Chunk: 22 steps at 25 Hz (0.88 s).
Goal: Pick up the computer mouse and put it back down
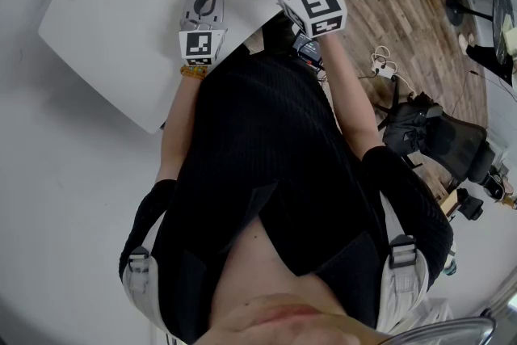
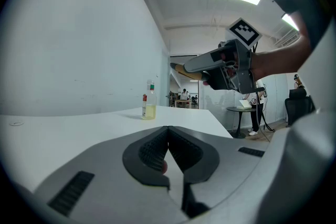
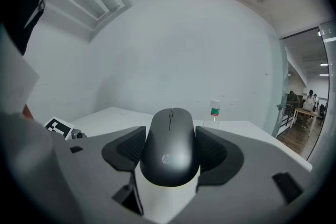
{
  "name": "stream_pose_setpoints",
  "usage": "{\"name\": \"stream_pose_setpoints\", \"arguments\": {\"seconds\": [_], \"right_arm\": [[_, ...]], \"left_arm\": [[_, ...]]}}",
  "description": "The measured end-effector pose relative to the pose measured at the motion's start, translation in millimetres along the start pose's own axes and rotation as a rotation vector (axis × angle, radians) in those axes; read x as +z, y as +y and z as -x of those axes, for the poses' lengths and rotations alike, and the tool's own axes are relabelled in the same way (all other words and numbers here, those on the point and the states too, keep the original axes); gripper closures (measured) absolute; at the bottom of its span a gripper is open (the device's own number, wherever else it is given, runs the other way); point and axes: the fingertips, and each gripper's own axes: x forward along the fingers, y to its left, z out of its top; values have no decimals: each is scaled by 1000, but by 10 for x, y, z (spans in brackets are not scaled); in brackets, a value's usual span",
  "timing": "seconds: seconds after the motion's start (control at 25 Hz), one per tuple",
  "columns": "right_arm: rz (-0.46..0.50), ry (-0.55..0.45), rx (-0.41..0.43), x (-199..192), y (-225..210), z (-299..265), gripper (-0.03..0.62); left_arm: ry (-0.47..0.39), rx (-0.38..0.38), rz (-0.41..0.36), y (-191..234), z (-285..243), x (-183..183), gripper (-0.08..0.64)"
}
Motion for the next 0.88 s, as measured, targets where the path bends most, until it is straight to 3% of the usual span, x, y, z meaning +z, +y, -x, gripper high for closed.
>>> {"name": "stream_pose_setpoints", "arguments": {"seconds": [0.88], "right_arm": [[-26,69,-5,-313,-40,-63,307]], "left_arm": [[0,-1,0,17,-17,18,548]]}}
